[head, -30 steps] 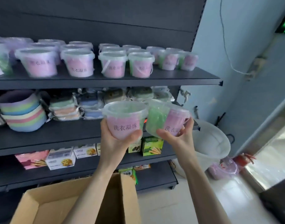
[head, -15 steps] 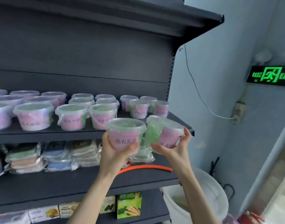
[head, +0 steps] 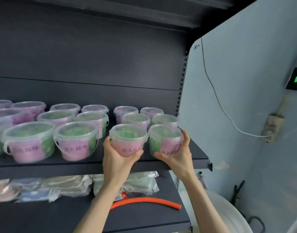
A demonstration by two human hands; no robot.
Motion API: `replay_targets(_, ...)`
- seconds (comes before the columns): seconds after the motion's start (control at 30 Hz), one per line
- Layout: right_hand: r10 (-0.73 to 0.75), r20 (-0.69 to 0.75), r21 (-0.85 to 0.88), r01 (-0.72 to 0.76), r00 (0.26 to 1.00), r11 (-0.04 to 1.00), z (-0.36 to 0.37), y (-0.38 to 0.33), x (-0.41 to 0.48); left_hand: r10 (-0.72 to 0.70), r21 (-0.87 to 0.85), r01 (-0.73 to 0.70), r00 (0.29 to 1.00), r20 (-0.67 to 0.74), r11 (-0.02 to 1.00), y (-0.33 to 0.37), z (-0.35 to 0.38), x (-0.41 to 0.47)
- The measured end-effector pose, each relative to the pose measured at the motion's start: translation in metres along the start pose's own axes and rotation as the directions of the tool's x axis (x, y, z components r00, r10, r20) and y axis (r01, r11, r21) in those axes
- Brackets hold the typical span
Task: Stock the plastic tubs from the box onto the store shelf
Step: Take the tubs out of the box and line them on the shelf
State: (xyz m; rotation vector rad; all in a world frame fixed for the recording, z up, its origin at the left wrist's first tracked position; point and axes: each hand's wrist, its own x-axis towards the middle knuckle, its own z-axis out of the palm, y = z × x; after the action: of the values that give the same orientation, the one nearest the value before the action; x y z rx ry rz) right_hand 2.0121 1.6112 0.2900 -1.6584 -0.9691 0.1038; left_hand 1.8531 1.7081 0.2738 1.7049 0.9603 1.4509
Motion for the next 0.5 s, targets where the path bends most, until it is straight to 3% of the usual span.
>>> replay_targets(0.13, -0.001, 0.028, -0.139, 0.005, 1.000, 0.990, 0.001, 0.009, 0.010, 0.077, 0.242, -0.058, 0.995, -0.070, 0.969, -0.003, 0.009, -0.002)
replay_targets(0.27, -0.053, 0.063, -0.243, 0.067, 0.997, 0.968, 0.001, 0.013, 0.014, 0.089, 0.421, -0.024, 0.987, -0.136, 0.907, 0.000, 0.021, -0.006)
replay_targets(0.4, -0.191, 0.138, -0.258, 0.222, 0.972, 0.940, -0.001, 0.019, 0.010, 0.120, 0.475, -0.052, 0.986, -0.114, 0.878, -0.005, 0.019, -0.010)
replay_targets(0.5, -0.180, 0.037, -0.266, 0.183, 0.983, 0.946, 0.004, 0.018, 0.010, 0.107, 0.469, -0.044, 0.988, -0.109, 0.882, -0.007, 0.012, -0.008)
